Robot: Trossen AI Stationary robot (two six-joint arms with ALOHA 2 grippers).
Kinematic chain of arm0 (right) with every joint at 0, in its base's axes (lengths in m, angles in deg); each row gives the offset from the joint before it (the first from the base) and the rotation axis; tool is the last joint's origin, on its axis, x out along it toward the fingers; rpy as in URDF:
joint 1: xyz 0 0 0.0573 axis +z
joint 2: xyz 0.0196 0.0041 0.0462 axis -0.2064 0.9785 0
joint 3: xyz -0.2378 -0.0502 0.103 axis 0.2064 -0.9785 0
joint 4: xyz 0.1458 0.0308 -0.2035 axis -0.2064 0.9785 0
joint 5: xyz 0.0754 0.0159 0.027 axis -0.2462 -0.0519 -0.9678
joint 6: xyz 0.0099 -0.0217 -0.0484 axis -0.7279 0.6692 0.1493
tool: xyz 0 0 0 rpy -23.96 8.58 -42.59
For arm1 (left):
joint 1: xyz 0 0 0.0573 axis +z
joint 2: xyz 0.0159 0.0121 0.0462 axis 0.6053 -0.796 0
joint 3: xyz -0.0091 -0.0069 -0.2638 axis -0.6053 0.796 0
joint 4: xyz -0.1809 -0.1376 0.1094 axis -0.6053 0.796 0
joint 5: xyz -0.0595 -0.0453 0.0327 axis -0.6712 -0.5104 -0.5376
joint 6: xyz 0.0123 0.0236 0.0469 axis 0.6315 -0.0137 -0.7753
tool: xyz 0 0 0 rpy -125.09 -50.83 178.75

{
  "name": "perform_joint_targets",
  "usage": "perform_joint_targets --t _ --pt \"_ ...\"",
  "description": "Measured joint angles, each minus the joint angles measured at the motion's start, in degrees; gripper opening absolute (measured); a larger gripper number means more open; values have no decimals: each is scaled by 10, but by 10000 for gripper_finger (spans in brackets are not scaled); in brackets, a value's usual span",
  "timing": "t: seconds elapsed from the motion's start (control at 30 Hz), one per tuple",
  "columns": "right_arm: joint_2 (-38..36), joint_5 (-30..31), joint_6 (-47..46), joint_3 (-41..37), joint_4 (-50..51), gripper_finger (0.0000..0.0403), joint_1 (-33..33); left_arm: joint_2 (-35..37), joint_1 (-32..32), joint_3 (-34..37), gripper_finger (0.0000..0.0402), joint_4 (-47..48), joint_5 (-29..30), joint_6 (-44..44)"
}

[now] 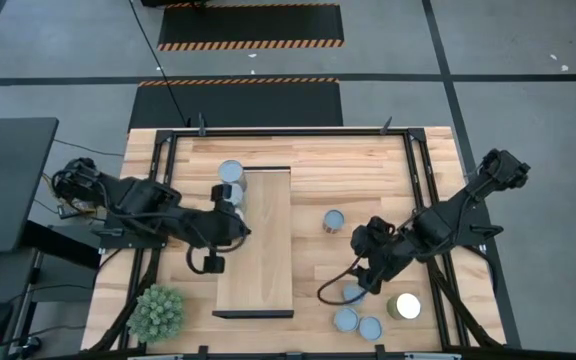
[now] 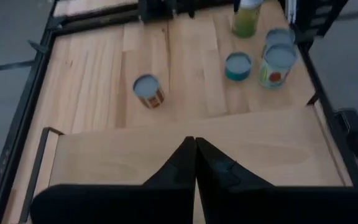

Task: Pick and place cans onto a shelf
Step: Put the canned oranges on the shelf

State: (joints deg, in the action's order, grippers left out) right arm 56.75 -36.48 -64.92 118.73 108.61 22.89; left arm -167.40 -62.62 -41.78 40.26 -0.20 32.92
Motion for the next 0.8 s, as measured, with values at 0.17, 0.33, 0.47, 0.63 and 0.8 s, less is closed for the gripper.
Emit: perform_joint_targets --t 0.17,0.33,0.47,0.63,0.8 --pt "32 -7 3 50 91 348 31 52 0 70 15 -66 19 7" --pt "45 -10 1 71 160 348 74 93 1 125 15 -103 29 35" --pt "46 -15 -31 71 177 350 113 123 1 162 15 -114 38 65" --pt "54 -33 -51 69 183 367 157 168 0 204 15 -126 46 81" --pt "84 -50 -52 53 166 396 198 230 0 255 15 -187 80 81"
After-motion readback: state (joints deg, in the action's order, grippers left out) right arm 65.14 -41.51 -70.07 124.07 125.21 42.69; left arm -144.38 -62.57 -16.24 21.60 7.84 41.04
